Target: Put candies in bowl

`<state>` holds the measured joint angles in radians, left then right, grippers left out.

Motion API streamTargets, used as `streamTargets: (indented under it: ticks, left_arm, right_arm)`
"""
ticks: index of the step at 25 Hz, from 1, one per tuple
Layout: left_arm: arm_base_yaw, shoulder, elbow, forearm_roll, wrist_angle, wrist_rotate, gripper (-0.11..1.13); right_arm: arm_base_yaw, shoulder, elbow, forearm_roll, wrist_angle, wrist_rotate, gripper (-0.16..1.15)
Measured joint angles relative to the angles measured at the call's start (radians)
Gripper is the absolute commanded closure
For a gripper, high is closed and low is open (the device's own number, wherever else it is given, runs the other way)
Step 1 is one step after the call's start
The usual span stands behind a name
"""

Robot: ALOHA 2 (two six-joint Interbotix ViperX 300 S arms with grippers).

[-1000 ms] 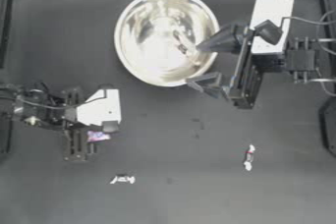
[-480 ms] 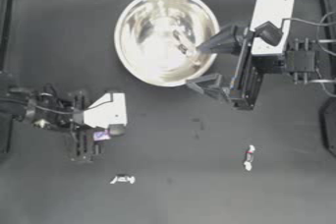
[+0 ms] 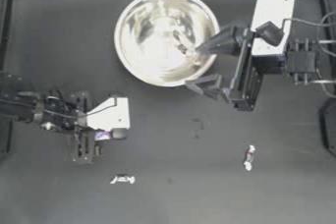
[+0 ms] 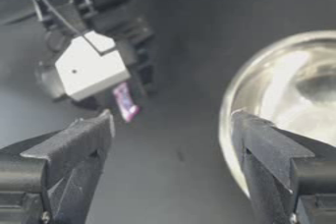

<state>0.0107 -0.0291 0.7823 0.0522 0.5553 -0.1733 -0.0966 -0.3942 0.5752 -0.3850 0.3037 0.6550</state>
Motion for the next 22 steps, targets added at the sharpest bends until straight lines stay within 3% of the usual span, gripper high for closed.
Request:
streamTargets:
  ticks: [14, 22]
  left_arm:
    - [0.011, 0.020, 0.000, 0.006, -0.008, 0.000, 0.13]
    - [0.012, 0.020, -0.002, 0.006, -0.008, 0.000, 0.48]
  right_arm:
    - [-0.002, -0.002, 0.002, 0.002, -0.009, 0.002, -0.01]
    - [0.000, -0.002, 0.002, 0.002, -0.017, 0.002, -0.01]
